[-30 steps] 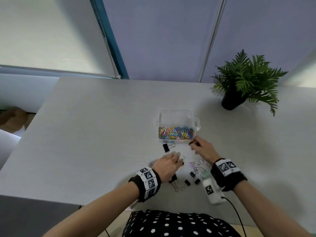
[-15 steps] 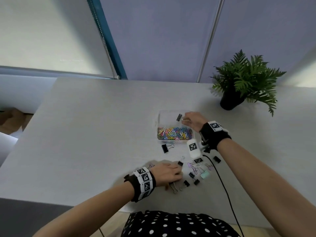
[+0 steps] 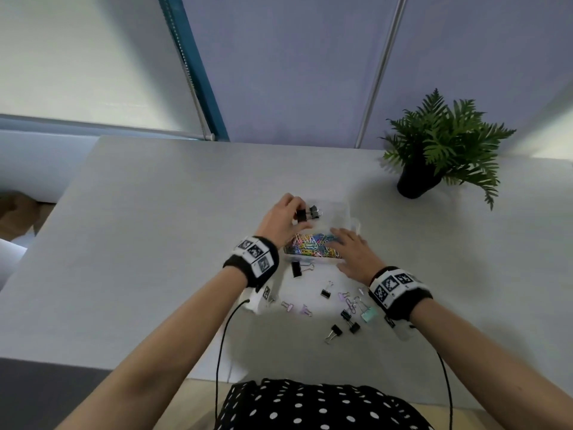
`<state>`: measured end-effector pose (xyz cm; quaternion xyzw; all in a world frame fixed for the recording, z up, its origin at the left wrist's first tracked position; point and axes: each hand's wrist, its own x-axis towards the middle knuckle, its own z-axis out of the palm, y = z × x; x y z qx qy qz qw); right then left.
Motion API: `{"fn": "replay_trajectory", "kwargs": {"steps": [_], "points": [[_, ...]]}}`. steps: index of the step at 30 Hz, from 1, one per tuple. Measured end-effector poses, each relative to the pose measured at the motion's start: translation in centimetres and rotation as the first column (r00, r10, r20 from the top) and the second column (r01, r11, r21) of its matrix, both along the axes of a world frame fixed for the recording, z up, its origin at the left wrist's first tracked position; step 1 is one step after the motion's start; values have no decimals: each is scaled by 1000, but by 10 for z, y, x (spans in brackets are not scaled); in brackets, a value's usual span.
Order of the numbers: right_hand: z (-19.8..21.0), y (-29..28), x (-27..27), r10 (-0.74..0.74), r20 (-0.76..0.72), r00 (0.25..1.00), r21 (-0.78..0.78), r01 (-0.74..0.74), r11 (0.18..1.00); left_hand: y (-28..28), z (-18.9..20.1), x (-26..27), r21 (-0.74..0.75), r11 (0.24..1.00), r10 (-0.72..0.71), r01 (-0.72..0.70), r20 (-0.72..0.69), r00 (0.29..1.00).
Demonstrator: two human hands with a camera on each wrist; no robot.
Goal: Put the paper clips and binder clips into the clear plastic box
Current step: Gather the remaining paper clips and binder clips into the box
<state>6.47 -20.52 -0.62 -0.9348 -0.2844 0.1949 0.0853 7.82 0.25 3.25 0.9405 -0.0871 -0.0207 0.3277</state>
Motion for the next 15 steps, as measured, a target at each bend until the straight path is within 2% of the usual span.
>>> {"fn": "replay_trajectory", "kwargs": {"steps": [4,8,9,11,13,15], "points": [[-1,-1,-8,0,27,1000,3,0,1000,-12,-15,29,117,992,74,-57,-148,986],[5,-5,-13,-31,-24,999,69,33,997,-16,-22,24,137,988,99,-65,-264,959],[7,-8,-14,-51,-26,998,127,54,990,-14,-22,16,129,991,73,-44,-232,970],[10,-21,-21,-112,6,994,286,105,953,-7,-20,-13,69,996,-47,52,-78,996],[11,-42,-29,-189,16,982,377,169,911,3,-23,-47,46,982,-189,186,72,979],[10,-68,-34,-280,-15,960,372,265,889,14,-29,-77,106,961,-263,254,73,962]]}}
